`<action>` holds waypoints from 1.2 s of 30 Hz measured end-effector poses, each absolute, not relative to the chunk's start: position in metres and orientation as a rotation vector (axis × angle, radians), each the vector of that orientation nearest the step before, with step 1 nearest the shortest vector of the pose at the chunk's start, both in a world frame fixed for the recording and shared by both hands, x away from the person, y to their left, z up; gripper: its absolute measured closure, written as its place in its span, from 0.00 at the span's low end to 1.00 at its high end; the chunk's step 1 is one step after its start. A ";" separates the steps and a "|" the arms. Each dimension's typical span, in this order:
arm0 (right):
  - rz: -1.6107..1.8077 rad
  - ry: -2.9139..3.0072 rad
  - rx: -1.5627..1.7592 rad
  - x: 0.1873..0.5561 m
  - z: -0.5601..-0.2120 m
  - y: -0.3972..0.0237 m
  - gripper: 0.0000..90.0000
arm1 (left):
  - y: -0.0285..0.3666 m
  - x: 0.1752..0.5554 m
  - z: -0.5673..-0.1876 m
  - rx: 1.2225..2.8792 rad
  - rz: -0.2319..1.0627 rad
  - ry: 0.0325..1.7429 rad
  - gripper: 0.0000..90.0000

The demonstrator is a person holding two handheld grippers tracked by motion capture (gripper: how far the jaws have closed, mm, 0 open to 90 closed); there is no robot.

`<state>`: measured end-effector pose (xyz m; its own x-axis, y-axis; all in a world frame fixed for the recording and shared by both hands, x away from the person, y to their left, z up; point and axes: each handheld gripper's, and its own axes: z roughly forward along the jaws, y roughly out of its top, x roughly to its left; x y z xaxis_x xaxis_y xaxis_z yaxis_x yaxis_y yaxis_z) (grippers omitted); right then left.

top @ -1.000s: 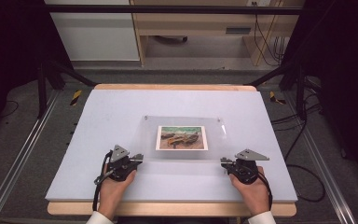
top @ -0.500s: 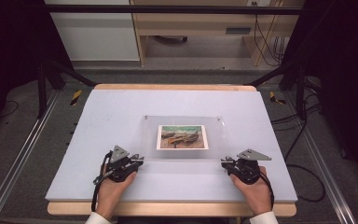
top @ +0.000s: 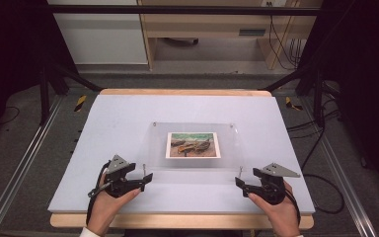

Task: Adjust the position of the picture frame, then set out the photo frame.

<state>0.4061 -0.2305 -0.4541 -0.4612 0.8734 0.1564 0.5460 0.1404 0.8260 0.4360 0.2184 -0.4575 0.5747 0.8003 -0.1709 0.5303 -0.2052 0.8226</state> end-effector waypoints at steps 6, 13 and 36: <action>1.300 2.022 1.336 0.405 -0.445 -0.233 0.15 | 0.228 0.441 -0.449 1.805 0.302 1.031 0.11; 1.311 1.985 1.337 0.412 -0.437 -0.235 0.15 | 0.225 0.446 -0.439 1.820 0.321 0.994 0.12; 1.249 2.131 1.393 0.465 -0.435 -0.227 0.18 | 0.210 0.479 -0.440 1.877 0.312 1.029 0.16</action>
<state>0.4650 -0.2265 -0.4346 -0.4823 0.8537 0.1965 0.5883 0.1495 0.7947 0.4794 0.2104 -0.4398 0.6152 0.7627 -0.1997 0.5236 -0.2058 0.8267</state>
